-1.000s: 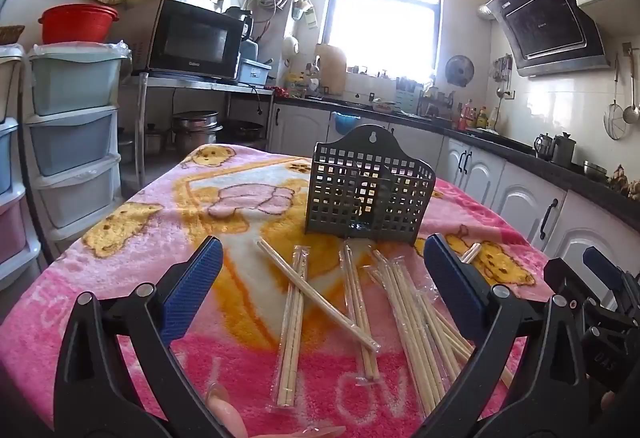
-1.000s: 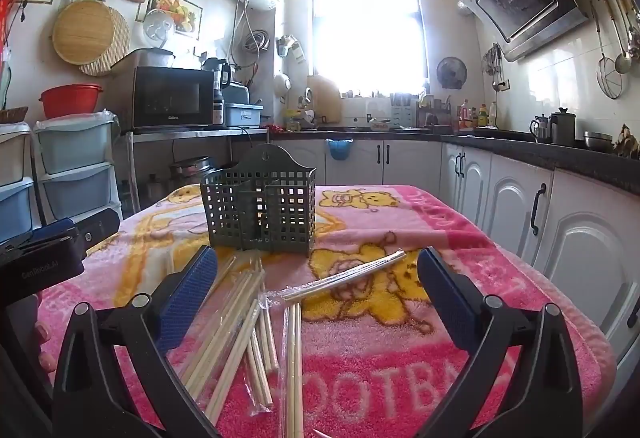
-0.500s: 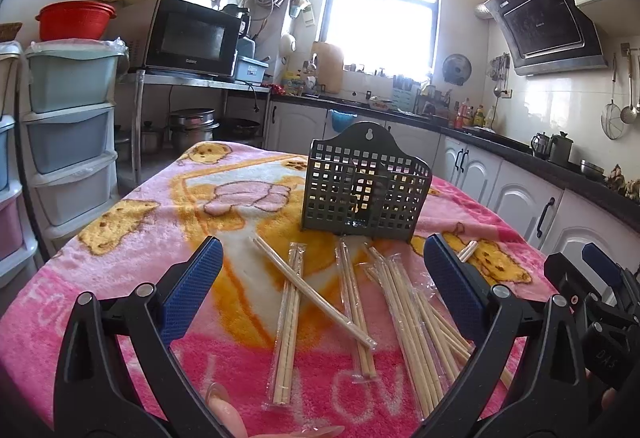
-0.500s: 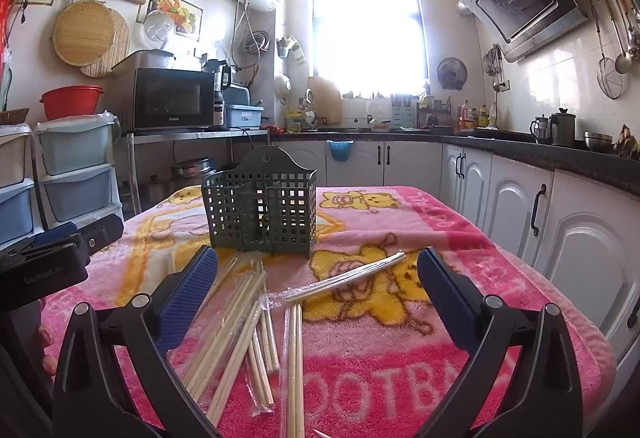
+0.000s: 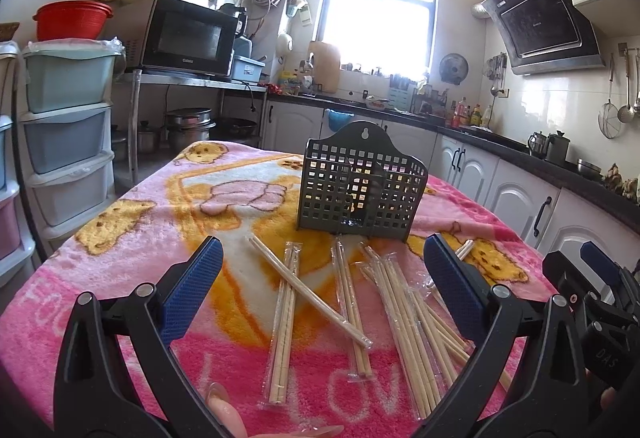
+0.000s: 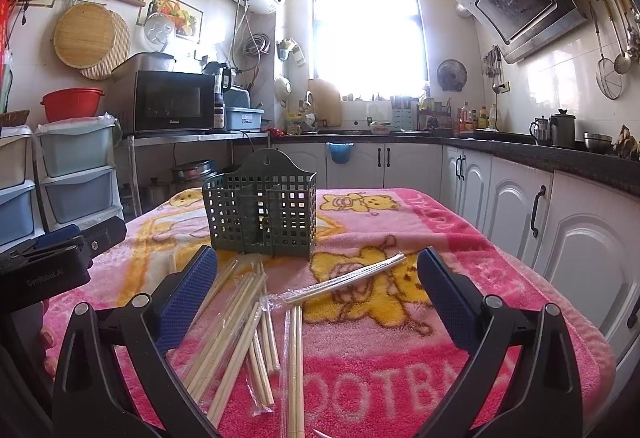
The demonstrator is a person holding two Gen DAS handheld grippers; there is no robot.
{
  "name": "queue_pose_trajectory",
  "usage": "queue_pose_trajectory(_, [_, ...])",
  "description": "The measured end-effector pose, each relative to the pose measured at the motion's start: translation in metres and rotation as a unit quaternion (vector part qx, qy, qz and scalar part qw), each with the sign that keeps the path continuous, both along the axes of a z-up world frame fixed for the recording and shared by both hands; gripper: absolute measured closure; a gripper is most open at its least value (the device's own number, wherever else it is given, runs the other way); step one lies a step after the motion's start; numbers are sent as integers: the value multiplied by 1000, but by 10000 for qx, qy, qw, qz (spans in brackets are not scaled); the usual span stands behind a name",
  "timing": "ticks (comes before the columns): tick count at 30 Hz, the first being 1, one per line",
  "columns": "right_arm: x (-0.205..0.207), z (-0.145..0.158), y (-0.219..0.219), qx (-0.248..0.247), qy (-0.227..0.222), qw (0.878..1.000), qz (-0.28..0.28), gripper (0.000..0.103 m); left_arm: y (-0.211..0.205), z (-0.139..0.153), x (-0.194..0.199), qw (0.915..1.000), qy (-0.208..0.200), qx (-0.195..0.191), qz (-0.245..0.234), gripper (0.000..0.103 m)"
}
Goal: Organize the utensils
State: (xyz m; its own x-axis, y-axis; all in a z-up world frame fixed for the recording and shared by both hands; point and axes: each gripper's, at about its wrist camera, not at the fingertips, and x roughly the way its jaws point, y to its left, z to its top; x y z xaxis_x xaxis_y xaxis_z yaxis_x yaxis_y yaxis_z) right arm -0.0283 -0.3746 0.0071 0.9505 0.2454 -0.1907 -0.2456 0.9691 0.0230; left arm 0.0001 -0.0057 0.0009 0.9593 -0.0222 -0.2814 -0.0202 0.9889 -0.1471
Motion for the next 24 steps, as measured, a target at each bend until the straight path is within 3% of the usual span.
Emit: queue_pose_trajectory(24, [-1,3,2,-51,38,10000,13,6,-1,0,-1,10000,2,-34,-14,10])
